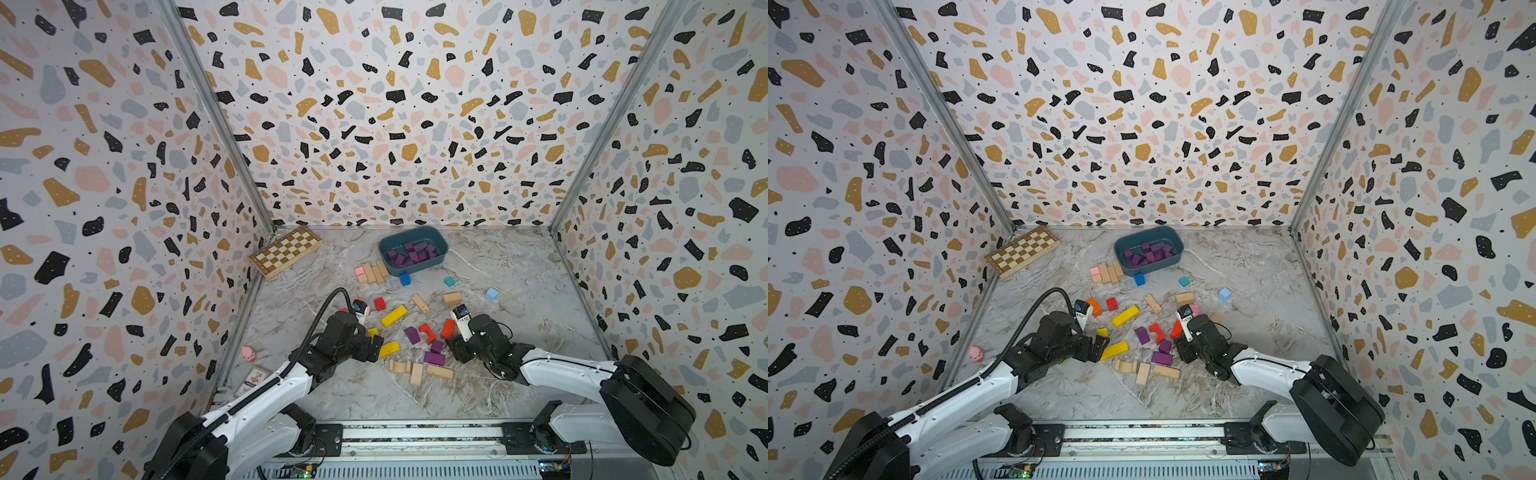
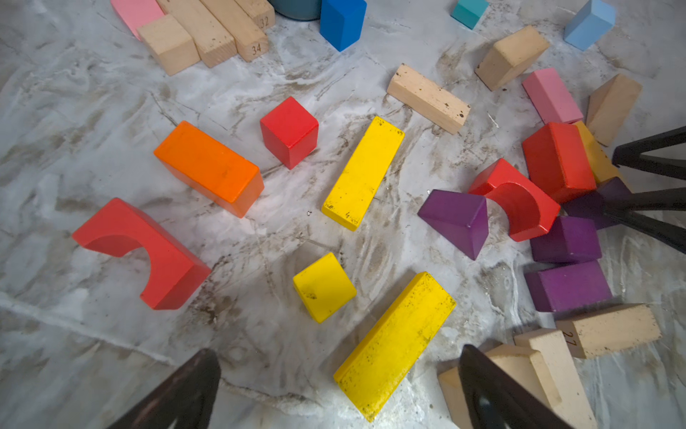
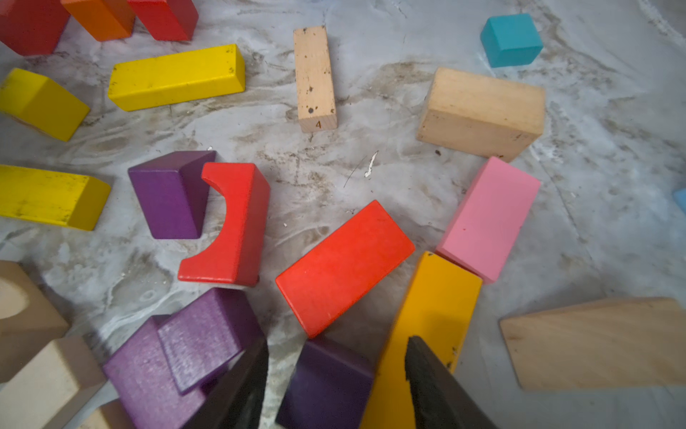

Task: Pick purple bricks into the storage bin
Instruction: Pick up the building block from the center of the board.

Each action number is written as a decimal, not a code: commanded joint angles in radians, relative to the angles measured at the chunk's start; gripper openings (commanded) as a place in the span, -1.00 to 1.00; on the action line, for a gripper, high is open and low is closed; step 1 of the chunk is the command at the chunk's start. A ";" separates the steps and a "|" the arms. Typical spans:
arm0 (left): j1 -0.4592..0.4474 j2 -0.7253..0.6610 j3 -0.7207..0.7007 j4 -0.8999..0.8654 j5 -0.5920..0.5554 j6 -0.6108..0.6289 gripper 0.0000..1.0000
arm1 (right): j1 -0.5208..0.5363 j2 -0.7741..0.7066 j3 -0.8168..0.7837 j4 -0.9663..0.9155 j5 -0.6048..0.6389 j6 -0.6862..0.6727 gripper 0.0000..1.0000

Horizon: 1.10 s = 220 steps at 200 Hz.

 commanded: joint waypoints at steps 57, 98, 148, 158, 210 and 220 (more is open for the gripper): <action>0.003 -0.010 -0.017 0.055 0.017 0.012 0.98 | 0.013 0.007 0.043 -0.048 0.003 0.011 -0.20; 0.003 -0.016 -0.020 0.055 0.013 0.013 0.98 | 0.014 -0.017 0.072 -0.087 0.014 -0.005 -0.38; 0.003 -0.025 -0.023 0.056 0.007 0.010 0.98 | 0.013 -0.034 0.167 -0.136 0.022 -0.047 -0.48; 0.003 -0.026 -0.024 0.056 0.007 0.009 0.98 | 0.013 -0.028 0.193 -0.141 0.022 -0.055 -0.49; 0.003 -0.030 -0.027 0.061 0.008 0.011 0.98 | -0.021 0.100 0.378 -0.058 0.014 -0.122 -0.56; 0.003 -0.033 -0.029 0.061 0.007 0.011 0.98 | -0.041 0.146 0.425 -0.037 0.002 -0.142 -0.56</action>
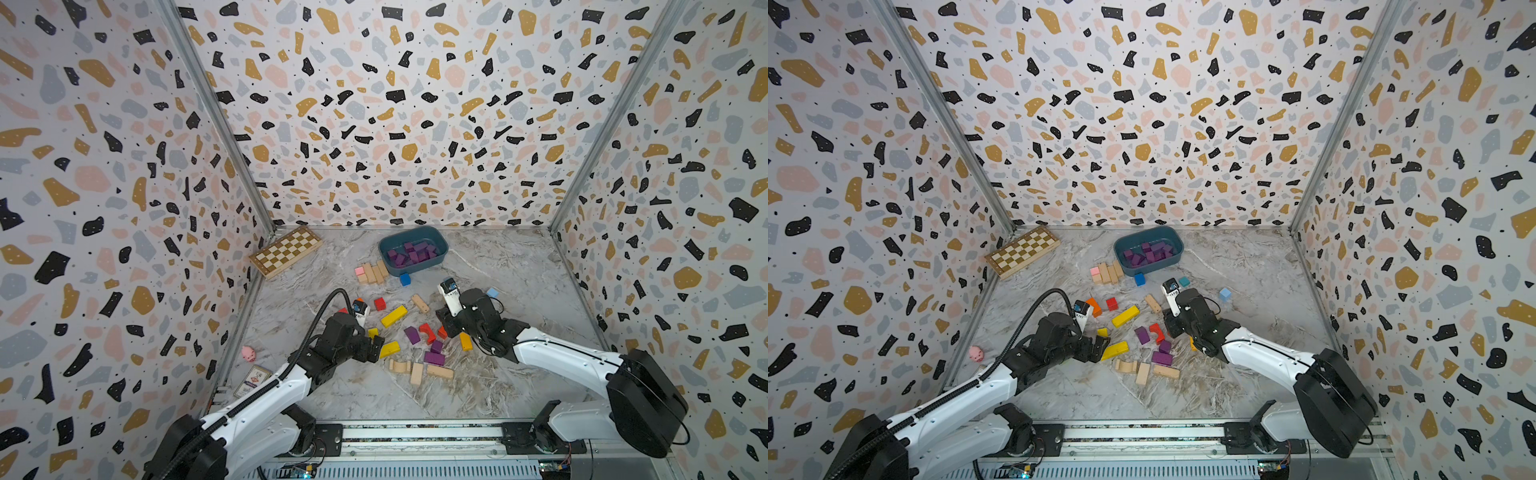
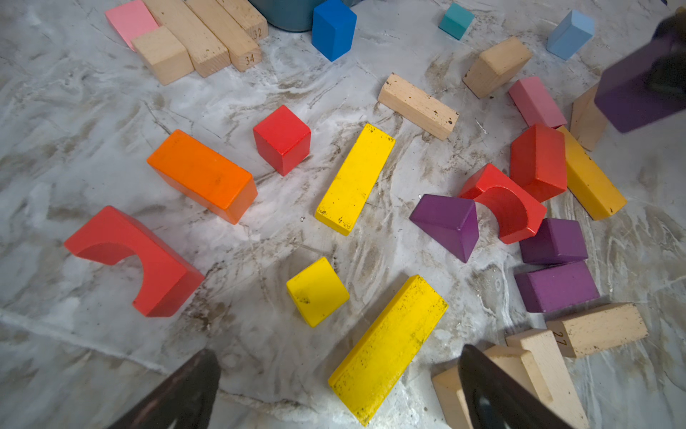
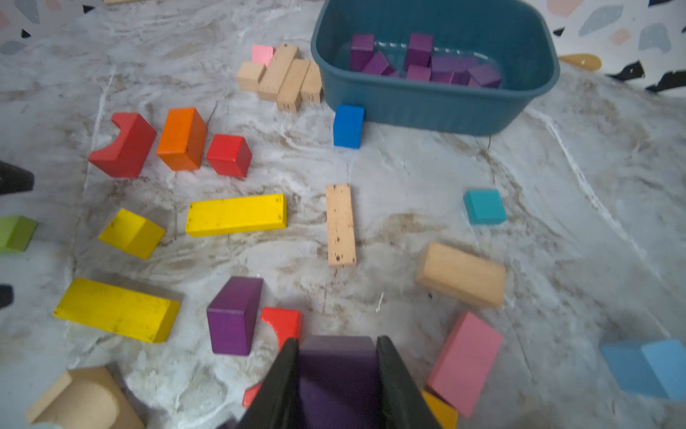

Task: Pick purple bricks into the storage bin
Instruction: Pick up the building block from the center of the board, then place the building block in the storage box.

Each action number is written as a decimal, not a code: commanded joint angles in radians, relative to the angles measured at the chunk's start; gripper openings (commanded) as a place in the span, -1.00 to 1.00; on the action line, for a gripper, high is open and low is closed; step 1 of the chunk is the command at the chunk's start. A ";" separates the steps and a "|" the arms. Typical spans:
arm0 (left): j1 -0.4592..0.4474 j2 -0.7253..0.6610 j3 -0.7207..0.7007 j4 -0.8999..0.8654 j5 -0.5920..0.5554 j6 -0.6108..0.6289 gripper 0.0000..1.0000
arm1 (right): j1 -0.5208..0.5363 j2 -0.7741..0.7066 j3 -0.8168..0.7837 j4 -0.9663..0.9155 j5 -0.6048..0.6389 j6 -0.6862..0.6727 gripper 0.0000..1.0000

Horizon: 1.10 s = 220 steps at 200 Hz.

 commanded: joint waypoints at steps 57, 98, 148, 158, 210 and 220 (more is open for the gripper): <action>0.003 -0.053 -0.031 0.041 0.008 0.007 0.98 | -0.188 0.408 0.464 0.050 -0.126 -0.132 -0.66; 0.003 -0.058 -0.034 0.045 0.012 0.010 0.98 | -0.262 0.629 0.750 -0.030 -0.179 -0.164 -0.68; 0.003 -0.062 -0.037 0.047 0.011 0.010 0.98 | -0.309 0.899 1.092 -0.082 -0.249 -0.193 -0.71; 0.003 -0.063 -0.037 0.047 0.011 0.009 0.98 | -0.310 0.953 1.152 -0.075 -0.249 -0.194 -0.71; 0.003 -0.075 -0.041 0.047 0.010 0.008 0.98 | -0.312 1.257 1.543 -0.177 -0.251 -0.213 -0.72; 0.003 -0.078 -0.043 0.046 0.009 0.008 0.98 | -0.313 1.292 1.590 -0.186 -0.249 -0.214 -0.72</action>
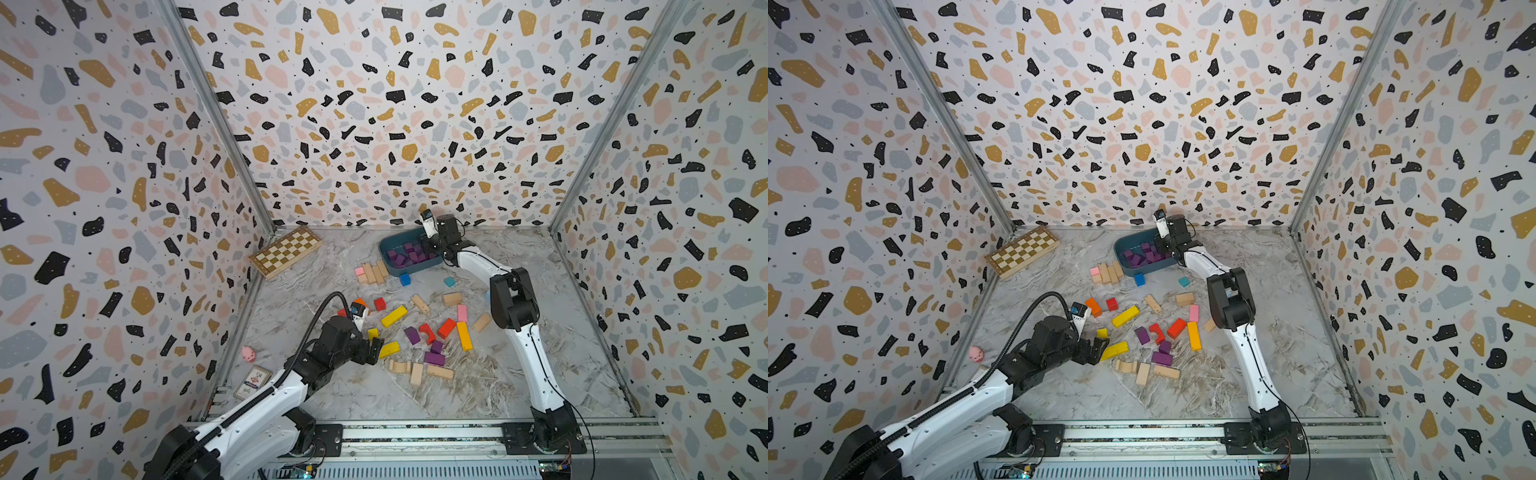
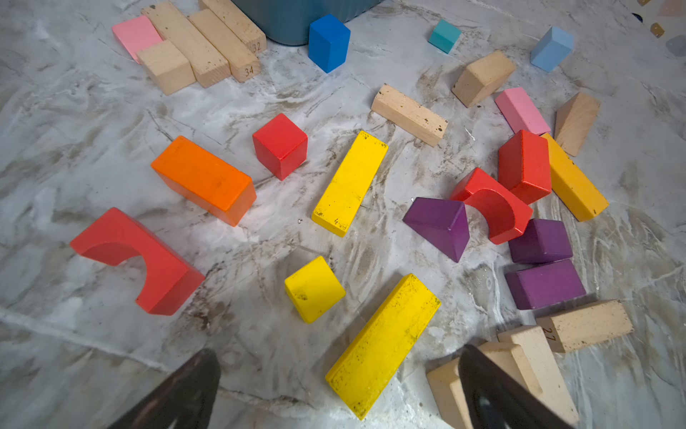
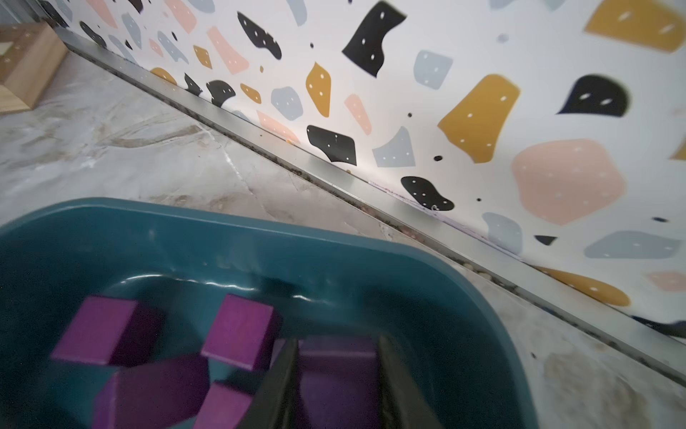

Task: Pick purple bricks into the storage bin
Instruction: Place the building block in the storage box.

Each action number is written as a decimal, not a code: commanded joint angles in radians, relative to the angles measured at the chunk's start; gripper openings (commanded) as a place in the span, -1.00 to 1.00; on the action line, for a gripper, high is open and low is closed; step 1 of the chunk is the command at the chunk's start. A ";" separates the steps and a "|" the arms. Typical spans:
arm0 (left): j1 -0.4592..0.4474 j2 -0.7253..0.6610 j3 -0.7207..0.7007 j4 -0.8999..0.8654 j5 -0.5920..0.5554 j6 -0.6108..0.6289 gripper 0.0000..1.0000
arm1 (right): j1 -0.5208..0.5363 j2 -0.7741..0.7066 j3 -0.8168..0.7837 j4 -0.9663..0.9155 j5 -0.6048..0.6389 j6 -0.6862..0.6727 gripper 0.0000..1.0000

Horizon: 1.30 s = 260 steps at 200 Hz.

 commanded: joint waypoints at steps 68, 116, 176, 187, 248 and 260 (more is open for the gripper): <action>0.003 -0.010 -0.010 0.036 -0.001 0.007 0.98 | -0.002 0.046 0.120 -0.070 -0.008 -0.014 0.04; 0.003 -0.008 -0.010 0.038 -0.005 0.007 0.98 | -0.002 -0.048 0.085 -0.059 -0.011 -0.033 0.54; 0.003 -0.016 -0.014 0.041 -0.005 0.007 0.98 | -0.001 -0.211 -0.014 -0.060 -0.010 -0.053 0.76; 0.003 -0.020 -0.014 0.042 -0.006 0.006 0.98 | -0.002 -0.244 -0.045 -0.065 -0.013 -0.052 0.78; 0.003 -0.032 -0.018 0.042 -0.019 0.002 0.98 | 0.003 -0.576 -0.447 -0.085 -0.037 -0.006 0.86; 0.003 -0.031 -0.019 0.041 -0.022 0.002 0.98 | 0.007 -0.657 -0.546 -0.083 -0.043 0.001 0.87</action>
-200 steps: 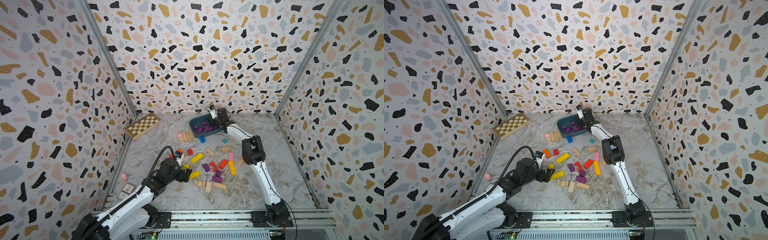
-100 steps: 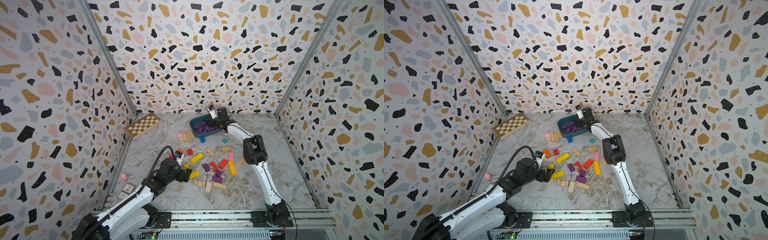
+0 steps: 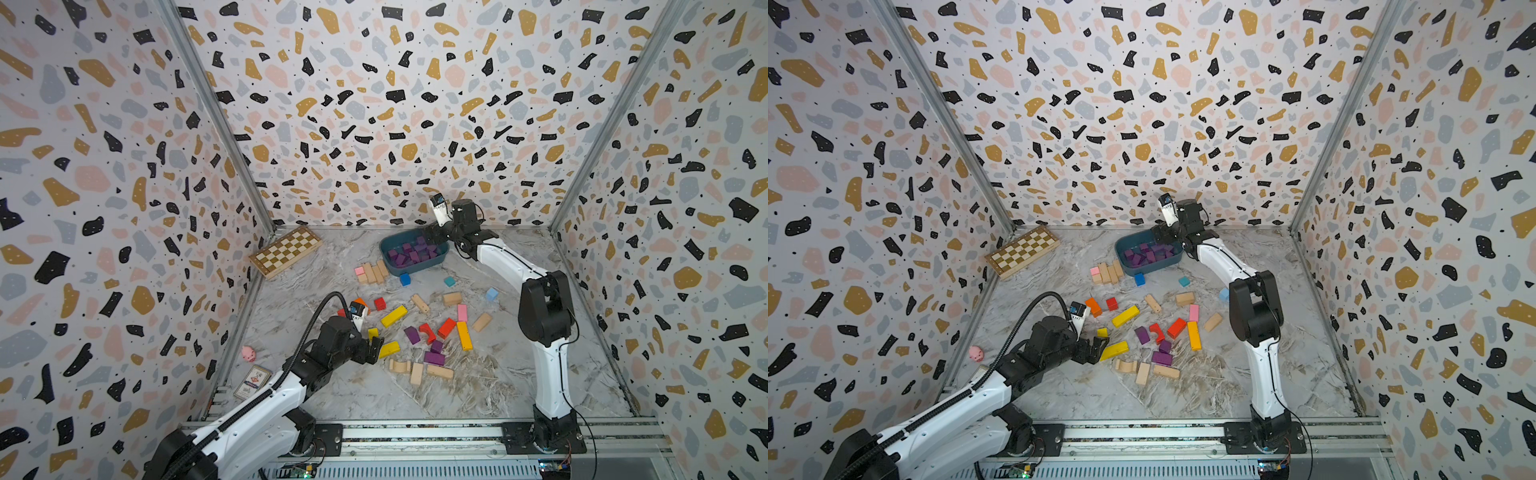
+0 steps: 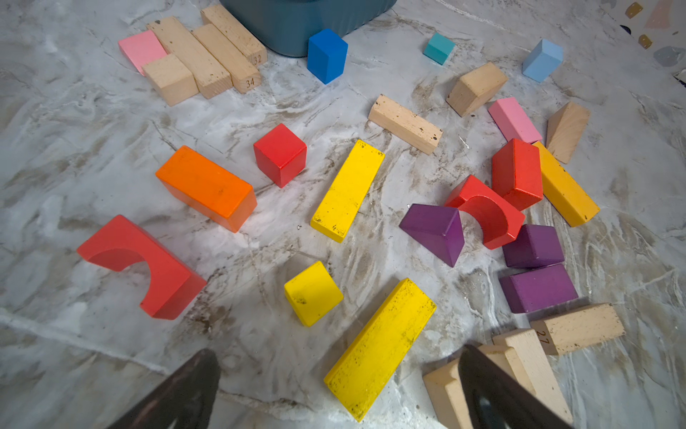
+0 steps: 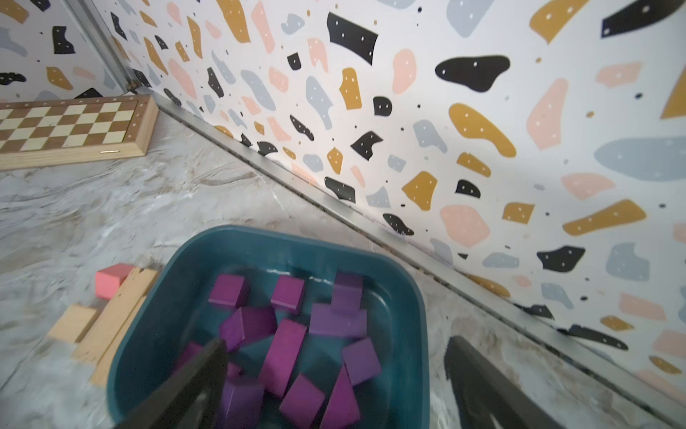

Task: Pick purple bricks into the storage bin
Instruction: Place the building block in the storage box, then pick up the building block from the center of the board.

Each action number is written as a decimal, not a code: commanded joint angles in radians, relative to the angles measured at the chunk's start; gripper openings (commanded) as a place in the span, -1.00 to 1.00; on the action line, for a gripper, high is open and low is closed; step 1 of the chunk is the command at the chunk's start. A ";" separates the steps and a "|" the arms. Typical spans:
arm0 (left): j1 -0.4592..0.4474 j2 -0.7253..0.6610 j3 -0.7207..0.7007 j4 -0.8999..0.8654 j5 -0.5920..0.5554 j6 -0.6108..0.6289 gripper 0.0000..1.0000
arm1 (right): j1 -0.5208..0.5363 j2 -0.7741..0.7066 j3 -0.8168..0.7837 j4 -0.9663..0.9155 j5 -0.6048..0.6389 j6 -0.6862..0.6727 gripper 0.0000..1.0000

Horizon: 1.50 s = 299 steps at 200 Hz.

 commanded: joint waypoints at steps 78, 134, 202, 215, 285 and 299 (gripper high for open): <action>0.003 -0.018 -0.014 0.031 -0.020 0.000 0.98 | 0.161 -0.619 -0.691 -0.050 0.053 0.129 0.88; 0.003 -0.043 -0.023 0.030 -0.025 -0.002 0.98 | 0.395 -0.766 -0.922 -0.072 0.067 0.180 0.79; 0.002 -0.086 -0.036 0.019 -0.022 -0.008 0.98 | 0.500 -0.718 -1.005 -0.001 0.062 0.265 0.43; 0.002 -0.090 -0.037 0.017 -0.021 -0.008 0.98 | 0.500 -0.687 -1.012 0.018 0.053 0.277 0.37; 0.003 -0.107 -0.042 0.014 -0.016 -0.010 0.98 | 0.500 -0.571 -1.003 0.108 -0.005 0.324 0.01; 0.003 -0.106 -0.042 0.016 -0.016 -0.010 0.98 | 0.500 -0.550 -0.991 0.110 -0.005 0.324 -0.05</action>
